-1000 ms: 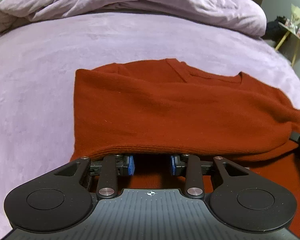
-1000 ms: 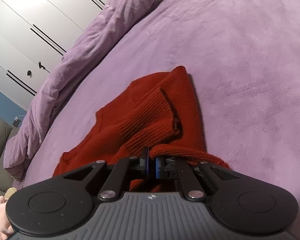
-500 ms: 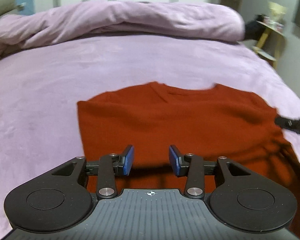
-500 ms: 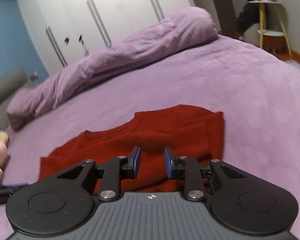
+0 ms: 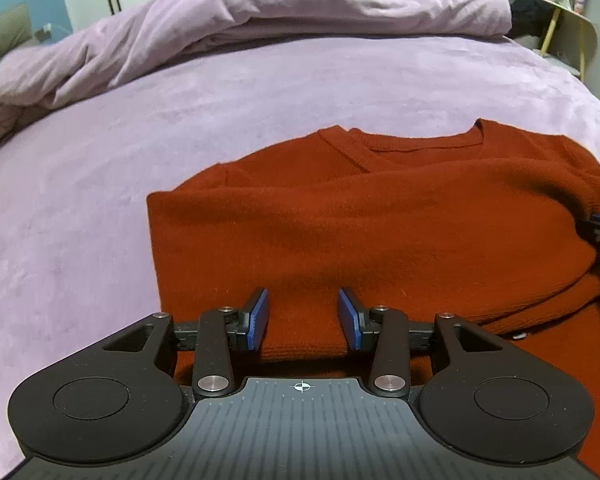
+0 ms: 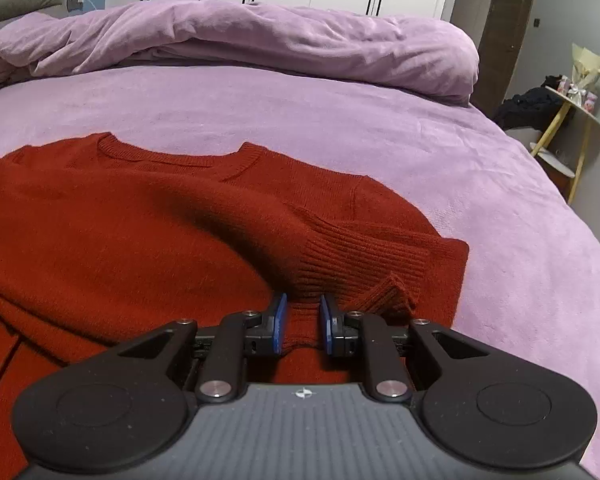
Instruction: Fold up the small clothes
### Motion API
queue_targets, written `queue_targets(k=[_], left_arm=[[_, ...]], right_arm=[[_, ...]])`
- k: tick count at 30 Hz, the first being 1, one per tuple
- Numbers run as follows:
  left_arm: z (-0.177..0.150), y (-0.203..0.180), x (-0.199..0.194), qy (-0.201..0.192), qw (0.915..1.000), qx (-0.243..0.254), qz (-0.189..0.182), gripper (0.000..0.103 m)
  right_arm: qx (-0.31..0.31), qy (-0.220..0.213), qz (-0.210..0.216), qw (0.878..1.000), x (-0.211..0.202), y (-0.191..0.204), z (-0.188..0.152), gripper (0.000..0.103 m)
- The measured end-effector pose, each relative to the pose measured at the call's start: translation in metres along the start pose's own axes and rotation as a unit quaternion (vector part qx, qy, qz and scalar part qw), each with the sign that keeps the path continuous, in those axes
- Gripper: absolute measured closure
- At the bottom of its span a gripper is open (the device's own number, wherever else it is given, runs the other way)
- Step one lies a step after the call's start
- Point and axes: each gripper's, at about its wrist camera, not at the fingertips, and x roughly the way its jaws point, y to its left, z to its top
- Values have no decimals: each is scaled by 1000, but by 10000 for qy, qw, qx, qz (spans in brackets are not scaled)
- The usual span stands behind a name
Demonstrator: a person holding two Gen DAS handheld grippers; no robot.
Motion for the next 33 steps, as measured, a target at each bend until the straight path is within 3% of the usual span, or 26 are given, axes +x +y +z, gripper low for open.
queue_targets(k=[8, 12, 15, 19, 23, 25, 29, 33], left_arm=[[-6, 3, -18, 19, 10000, -65, -38, 58], [-13, 5, -21, 85, 9999, -37, -99, 58], [-18, 6, -27, 106, 9998, 86, -114, 58], [-43, 12, -55, 206, 9987, 405, -248, 58], [-101, 28, -105, 123, 9970, 708, -280, 52], [-127, 38, -126, 224, 9969, 733, -190, 49], [-180, 61, -166, 529, 9978, 364, -148, 49], [-205, 72, -183, 841, 9960, -42, -311, 51]], right_arm=[[-29, -173, 170, 9997, -36, 0, -15, 83], [-33, -114, 210, 9997, -41, -5, -33, 83], [-59, 60, 243, 9997, -43, -6, -28, 83], [374, 281, 726, 9963, -73, -20, -24, 76], [917, 136, 1163, 9889, -137, -46, -67, 64], [1139, 224, 1213, 9858, -172, -60, -99, 50], [1267, 536, 969, 9857, -230, -79, -158, 50], [1555, 839, 817, 9809, -255, -90, -188, 50]])
